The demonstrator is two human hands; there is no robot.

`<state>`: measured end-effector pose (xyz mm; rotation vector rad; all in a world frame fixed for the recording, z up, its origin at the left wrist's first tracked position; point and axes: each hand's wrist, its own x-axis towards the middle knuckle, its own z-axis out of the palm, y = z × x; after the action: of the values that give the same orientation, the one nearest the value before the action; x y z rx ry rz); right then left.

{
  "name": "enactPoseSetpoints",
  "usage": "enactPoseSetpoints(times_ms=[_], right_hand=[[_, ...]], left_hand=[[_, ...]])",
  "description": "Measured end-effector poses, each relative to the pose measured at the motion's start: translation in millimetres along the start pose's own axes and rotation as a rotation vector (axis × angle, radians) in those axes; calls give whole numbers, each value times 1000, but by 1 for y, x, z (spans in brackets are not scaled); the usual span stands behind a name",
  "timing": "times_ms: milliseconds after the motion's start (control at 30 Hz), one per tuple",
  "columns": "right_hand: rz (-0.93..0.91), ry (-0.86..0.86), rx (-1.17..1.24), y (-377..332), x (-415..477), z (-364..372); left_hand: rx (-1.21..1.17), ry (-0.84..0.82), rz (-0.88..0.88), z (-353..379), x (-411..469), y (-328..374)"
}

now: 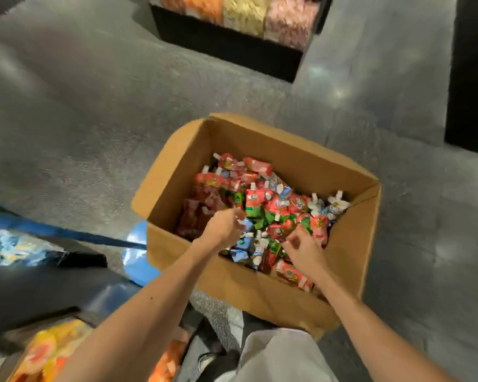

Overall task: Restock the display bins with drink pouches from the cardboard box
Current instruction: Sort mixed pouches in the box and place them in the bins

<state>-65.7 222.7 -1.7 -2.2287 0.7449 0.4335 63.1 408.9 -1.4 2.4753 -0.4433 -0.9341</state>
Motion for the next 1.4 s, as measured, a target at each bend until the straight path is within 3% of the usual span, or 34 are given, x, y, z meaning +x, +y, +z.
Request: enactPoseSetpoints(times_ms=[200,433,600,700,833,933,1067,1133,1300,1400], right_hand=[[192,-66,-108,51,93,14],[-199,-227,-512,84,167,53],[-171,-313,-580,84,187,74],[-180,-214,-669,85,189,80],[-231,-241,-733,79,195,75],[-318,-135,-753,80,194,62],[-380,47,-604,62,200,40],[-390,111,-543,42,214,29],[-101,-243,-486,14,247,24],[-62,-243,-532,9,251,36]], left_hand=[[14,-168,-36,47,99,7],[89,-17,-168,97,180,1],[376,-37,-205,127,205,-5],[573,-5,-174,135,209,-9],[631,-32,-126,124,208,-7],[476,28,-68,119,205,-8],[-184,63,-228,95,196,-2],[-298,62,-280,79,190,-3],[-586,39,-395,49,173,-23],[-582,62,-459,34,163,-29]])
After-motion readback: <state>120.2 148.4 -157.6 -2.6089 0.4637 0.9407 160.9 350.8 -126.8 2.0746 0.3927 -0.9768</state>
